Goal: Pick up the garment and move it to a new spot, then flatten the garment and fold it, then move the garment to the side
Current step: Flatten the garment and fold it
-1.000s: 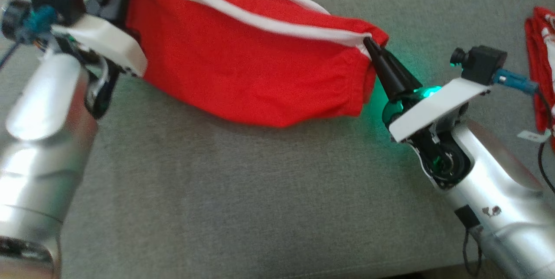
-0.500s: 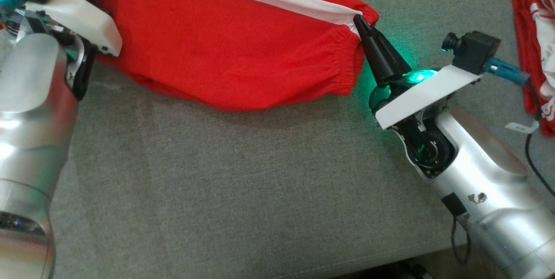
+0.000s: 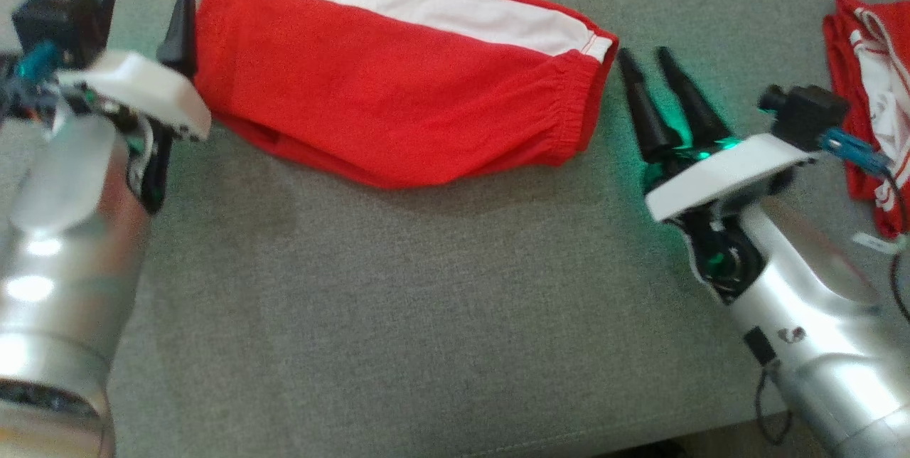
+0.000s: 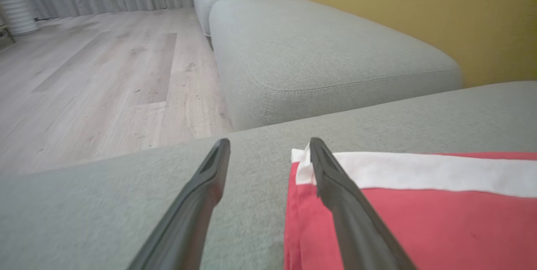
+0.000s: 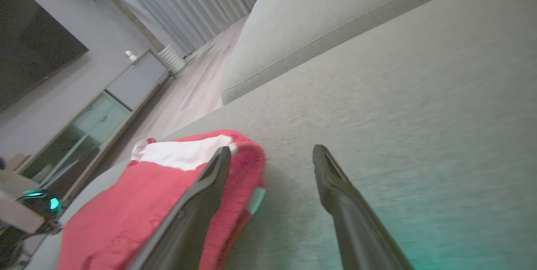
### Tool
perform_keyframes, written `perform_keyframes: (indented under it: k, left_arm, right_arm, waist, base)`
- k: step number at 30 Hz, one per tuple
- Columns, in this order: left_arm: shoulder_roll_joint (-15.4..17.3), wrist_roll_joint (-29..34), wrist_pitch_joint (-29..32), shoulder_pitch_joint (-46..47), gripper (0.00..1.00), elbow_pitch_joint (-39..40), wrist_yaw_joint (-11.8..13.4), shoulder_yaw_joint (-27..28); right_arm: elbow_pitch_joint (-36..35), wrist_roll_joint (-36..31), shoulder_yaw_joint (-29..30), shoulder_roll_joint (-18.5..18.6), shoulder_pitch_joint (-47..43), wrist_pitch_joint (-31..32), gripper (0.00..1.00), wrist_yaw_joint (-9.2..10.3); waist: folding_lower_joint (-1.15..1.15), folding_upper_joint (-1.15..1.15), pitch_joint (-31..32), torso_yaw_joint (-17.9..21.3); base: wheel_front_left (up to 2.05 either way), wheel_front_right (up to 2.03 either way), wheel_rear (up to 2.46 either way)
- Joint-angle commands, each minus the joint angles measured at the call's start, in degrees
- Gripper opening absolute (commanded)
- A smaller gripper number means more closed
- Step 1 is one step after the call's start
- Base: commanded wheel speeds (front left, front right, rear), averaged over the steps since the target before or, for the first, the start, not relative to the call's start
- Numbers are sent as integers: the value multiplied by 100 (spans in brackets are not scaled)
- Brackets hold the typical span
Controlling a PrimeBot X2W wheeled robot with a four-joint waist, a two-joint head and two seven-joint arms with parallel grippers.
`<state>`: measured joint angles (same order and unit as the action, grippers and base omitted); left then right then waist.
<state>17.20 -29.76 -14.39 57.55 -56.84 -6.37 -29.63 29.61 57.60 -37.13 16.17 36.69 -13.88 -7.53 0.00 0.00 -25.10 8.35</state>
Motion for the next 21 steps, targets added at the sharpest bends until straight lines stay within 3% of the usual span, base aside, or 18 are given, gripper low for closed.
perform_keyframes:
  k: [1, 7, 14, 21]
  left_arm:
    - [244, -36, -57, -200, 100, 342, 111, 318]
    - [7, -180, -60, -1100, 100, 811, 98, 727]
    - [-271, -279, -60, -1445, 100, 689, -15, 764]
    - [-404, -443, -61, -1400, 100, 167, -86, 681]
  right_arm:
    - [2, -419, 357, 45, -191, -103, 100, 4]
    - [-239, -2290, 2238, -404, -861, -110, 100, 4]
    - [-608, -3572, 3036, -886, -1404, -111, 100, 4]
    - [-808, -4027, 3243, -1093, -1587, -111, 100, 4]
  waist:
    - [0, 0, 182, -35]
    - [0, 0, 405, -122]
    - [0, 0, 431, -162]
    - [0, 0, 387, -91]
  base:
    - [0, 0, 0]
    - [0, 0, 0]
    - [0, 0, 0]
    - [0, 0, 0]
